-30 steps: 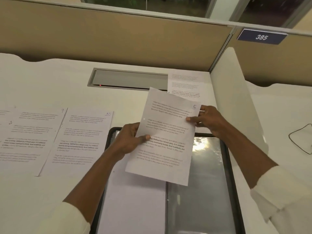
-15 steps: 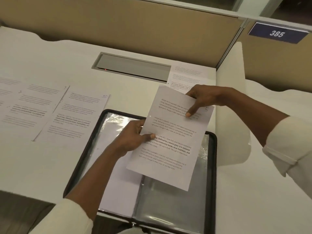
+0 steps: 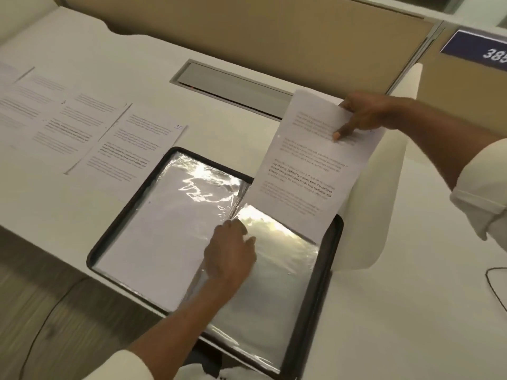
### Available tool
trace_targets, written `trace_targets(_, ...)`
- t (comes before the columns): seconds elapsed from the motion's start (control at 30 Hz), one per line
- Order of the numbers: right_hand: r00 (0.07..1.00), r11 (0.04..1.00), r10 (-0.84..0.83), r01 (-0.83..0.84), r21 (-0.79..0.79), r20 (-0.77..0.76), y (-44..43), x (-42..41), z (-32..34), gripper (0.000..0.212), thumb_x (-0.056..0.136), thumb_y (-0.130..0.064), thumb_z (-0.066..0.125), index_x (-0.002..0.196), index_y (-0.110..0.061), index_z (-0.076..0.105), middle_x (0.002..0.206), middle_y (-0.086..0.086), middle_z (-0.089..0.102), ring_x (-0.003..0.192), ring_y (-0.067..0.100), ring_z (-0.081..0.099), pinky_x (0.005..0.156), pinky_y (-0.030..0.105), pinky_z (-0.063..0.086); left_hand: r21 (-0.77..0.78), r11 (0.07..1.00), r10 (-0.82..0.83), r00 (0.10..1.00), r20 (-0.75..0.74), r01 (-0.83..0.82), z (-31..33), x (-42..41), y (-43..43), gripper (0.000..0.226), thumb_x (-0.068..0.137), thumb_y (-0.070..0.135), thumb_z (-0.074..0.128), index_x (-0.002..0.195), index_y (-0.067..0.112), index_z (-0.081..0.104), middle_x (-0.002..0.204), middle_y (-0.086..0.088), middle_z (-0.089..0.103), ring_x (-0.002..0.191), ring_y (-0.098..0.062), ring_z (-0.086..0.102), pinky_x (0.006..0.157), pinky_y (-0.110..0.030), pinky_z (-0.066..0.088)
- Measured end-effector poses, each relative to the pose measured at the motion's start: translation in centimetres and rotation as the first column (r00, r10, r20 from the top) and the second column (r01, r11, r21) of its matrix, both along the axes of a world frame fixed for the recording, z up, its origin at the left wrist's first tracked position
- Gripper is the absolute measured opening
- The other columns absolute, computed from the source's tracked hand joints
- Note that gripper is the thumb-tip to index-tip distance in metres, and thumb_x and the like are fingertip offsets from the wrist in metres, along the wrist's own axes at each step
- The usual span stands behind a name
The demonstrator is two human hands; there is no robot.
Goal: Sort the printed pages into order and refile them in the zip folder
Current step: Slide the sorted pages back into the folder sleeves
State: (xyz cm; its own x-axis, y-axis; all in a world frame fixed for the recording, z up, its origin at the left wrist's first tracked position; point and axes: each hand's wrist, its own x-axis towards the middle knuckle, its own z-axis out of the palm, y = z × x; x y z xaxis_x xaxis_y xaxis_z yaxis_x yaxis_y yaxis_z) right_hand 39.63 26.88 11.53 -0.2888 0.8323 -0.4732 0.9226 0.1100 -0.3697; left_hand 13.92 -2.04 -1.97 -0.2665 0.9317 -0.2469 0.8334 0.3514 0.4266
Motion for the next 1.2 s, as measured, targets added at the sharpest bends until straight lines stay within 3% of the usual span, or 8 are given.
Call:
trace_targets(0.23,1.000,0.997,0.011,-0.011,0.075,-0.002,2.0,2.6,0.3,0.028,0.077,-0.023,0.093,0.071,-0.019,0.066,0.069,-0.001,0.062,0.060,0.017,0.054,0.054,0.028,0.037,-0.061,0.959,-0.284,0.939,-0.197,0.277,-2.8,8.4,-1.1,0.076,0.095,0.076,0.049,0.135,0.012,0.056,0.155,-0.013,0.039,0.144,-0.033,0.033,0.114,-0.048,0.037)
trace_targets(0.33,1.000,0.996,0.006,-0.008,0.090,0.021,2.8,3.2,-0.2,0.027,0.076,-0.026,0.094,0.076,-0.014,0.070,0.076,0.009,0.068,0.063,0.024,0.057,0.058,0.028,0.042,-0.149,0.949,-0.299,0.940,-0.163,0.276,-2.7,10.9,0.0,0.092,0.094,0.081,0.042,0.149,0.006,0.040,0.171,-0.021,0.014,0.159,-0.040,0.004,0.125,-0.057,0.020)
trace_targets(0.53,0.999,0.995,-0.011,0.006,0.101,0.051,4.4,4.5,-1.0,0.031,0.074,-0.029,0.096,0.089,-0.010,0.075,0.091,0.017,0.074,0.071,0.031,0.064,0.065,0.035,0.051,-0.221,0.941,-0.297,0.940,-0.167,0.258,-3.1,12.7,1.5,0.102,0.095,0.079,0.044,0.159,0.003,0.020,0.173,-0.023,-0.004,0.158,-0.046,-0.016,0.124,-0.066,0.008)
trace_targets(0.8,0.999,0.998,-0.051,0.050,0.049,0.014,6.2,5.3,-0.5,0.027,0.074,-0.030,0.095,0.087,-0.016,0.076,0.090,0.015,0.076,0.076,0.033,0.070,0.070,0.038,0.056,-0.223,0.944,-0.270,0.958,-0.093,0.244,-1.9,13.1,1.5,0.050,0.104,0.038,0.048,0.147,0.014,0.049,0.173,-0.010,0.013,0.161,-0.041,-0.006,0.127,-0.062,0.011)
trace_targets(0.9,0.996,0.996,-0.081,0.082,0.026,-0.038,6.8,5.6,0.3,0.028,0.073,-0.031,0.095,0.090,-0.016,0.078,0.086,0.009,0.077,0.074,0.025,0.069,0.069,0.031,0.054,-0.132,0.979,-0.156,0.988,0.005,0.156,-0.9,12.6,1.7,0.024,0.104,0.026,0.054,0.123,0.018,0.068,0.153,-0.001,0.050,0.157,-0.030,0.028,0.121,-0.046,0.036)
trace_targets(0.97,0.994,0.995,-0.098,0.097,-0.014,-0.053,7.2,5.7,1.0,0.031,0.072,-0.030,0.094,0.096,-0.016,0.080,0.085,0.004,0.081,0.079,0.025,0.074,0.076,0.033,0.057,-0.058,0.998,-0.028,0.997,0.075,0.033,-0.1,12.0,1.6,0.011,0.104,0.031,0.063,0.106,0.023,0.070,0.119,0.008,0.065,0.124,-0.018,0.058,0.100,-0.036,0.052)
trace_targets(1.07,0.994,0.993,-0.096,0.093,-0.073,-0.044,7.9,5.8,1.6,0.030,0.074,-0.025,0.093,0.100,-0.018,0.081,0.085,-0.001,0.081,0.072,0.020,0.078,0.080,0.033,0.057,-0.019,0.995,0.102,0.985,0.141,-0.100,0.6,11.0,1.8,0.031,0.093,0.057,0.069,0.088,0.027,0.061,0.091,0.013,0.060,0.089,-0.008,0.057,0.079,-0.032,0.054)
trace_targets(1.2,0.994,0.985,-0.094,0.087,-0.150,-0.047,8.7,5.5,1.5,0.033,0.072,-0.018,0.092,0.103,-0.014,0.081,0.091,0.007,0.082,0.073,0.020,0.079,0.081,0.033,0.059,-0.043,0.987,0.157,0.982,0.106,-0.153,0.6,9.7,1.9,0.053,0.099,0.072,0.044,0.078,0.024,0.050,0.072,0.010,0.056,0.067,-0.010,0.057,0.066,-0.032,0.049)
